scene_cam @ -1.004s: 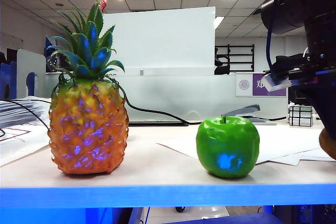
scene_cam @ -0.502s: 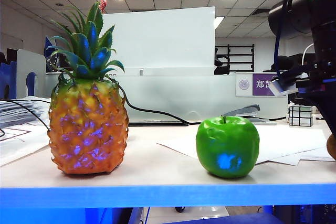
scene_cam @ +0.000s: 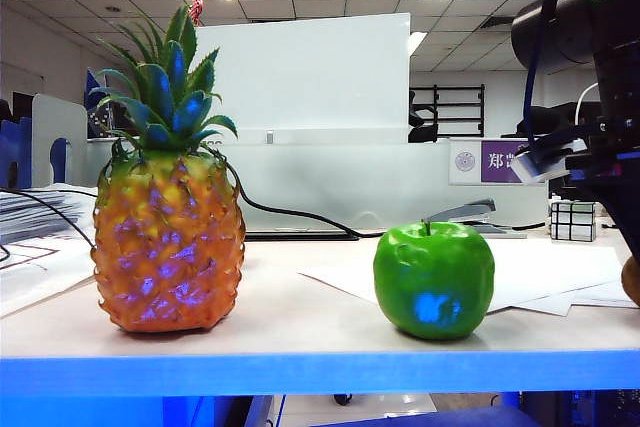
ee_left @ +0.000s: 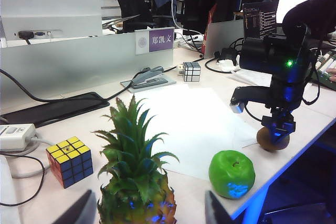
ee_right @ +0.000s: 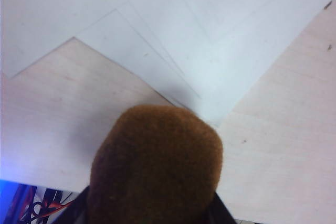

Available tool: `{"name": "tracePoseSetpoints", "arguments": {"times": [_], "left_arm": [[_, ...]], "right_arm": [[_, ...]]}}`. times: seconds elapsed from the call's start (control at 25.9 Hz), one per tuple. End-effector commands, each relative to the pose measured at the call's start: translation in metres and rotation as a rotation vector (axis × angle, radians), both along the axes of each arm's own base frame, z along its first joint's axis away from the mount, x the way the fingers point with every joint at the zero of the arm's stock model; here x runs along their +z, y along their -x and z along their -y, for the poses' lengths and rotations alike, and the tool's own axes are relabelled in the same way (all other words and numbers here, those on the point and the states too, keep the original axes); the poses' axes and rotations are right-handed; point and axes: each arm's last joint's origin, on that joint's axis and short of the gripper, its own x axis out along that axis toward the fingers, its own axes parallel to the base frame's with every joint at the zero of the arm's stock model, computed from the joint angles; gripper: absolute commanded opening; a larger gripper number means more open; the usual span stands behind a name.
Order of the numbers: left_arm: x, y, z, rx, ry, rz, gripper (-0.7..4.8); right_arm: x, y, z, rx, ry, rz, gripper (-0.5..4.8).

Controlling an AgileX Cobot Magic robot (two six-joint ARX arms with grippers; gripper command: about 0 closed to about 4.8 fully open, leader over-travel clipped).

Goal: Arrange all the fruits from large to small from left to right in a row.

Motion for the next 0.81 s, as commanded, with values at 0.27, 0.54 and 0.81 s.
{"name": "tracePoseSetpoints", "arguments": {"times": [0.27,0.54,0.81], "left_arm": [[0.0013,0.0008,0.0,-0.004,0.001,0.011,2.74],[0.0012,0.0008,0.0,-0.004,0.001,0.01,2.74],[0.0012,0.0008,0.0,-0.004,0.001,0.01,2.74]], "right_arm": [[-0.0028,-0.0017,-0.0006,0.004,-0.006,0.011,3.01],[-0.0023,-0.0031,-0.001,0.004,-0.01,0.025,3.2],[-0.0019,-0.0034,-0.0011,0.003,-0.011,0.029,4.64]]}}
